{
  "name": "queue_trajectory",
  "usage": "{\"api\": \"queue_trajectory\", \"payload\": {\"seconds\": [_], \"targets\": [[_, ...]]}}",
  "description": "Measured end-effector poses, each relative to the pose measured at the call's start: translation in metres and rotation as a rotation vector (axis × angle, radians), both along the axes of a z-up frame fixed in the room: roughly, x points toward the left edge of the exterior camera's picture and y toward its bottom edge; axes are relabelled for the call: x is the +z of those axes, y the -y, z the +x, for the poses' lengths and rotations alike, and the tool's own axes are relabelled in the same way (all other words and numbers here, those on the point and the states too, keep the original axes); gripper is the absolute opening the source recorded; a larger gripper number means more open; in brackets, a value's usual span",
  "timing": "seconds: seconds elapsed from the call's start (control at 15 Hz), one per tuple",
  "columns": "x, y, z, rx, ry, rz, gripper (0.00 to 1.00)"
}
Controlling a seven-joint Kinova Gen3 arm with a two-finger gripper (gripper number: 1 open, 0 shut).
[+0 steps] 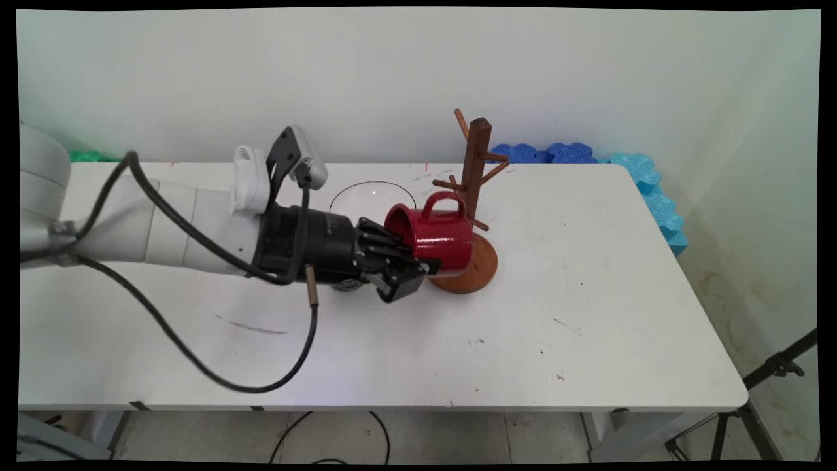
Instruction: Place the picked object on the table
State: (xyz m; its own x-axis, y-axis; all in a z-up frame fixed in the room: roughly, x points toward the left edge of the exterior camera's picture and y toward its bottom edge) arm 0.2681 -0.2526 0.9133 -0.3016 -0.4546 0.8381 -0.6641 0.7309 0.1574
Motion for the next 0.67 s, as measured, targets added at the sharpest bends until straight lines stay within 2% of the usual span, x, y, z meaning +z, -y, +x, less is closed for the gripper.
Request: {"api": "queue_trajectory", "payload": {"seconds": [0.27,0.67], "targets": [[0.018,-0.006,0.004,-0.060,0.049,0.009,0.00],[0.050,-0.014,0.025,-0.143,0.146,0.018,0.00]]}}
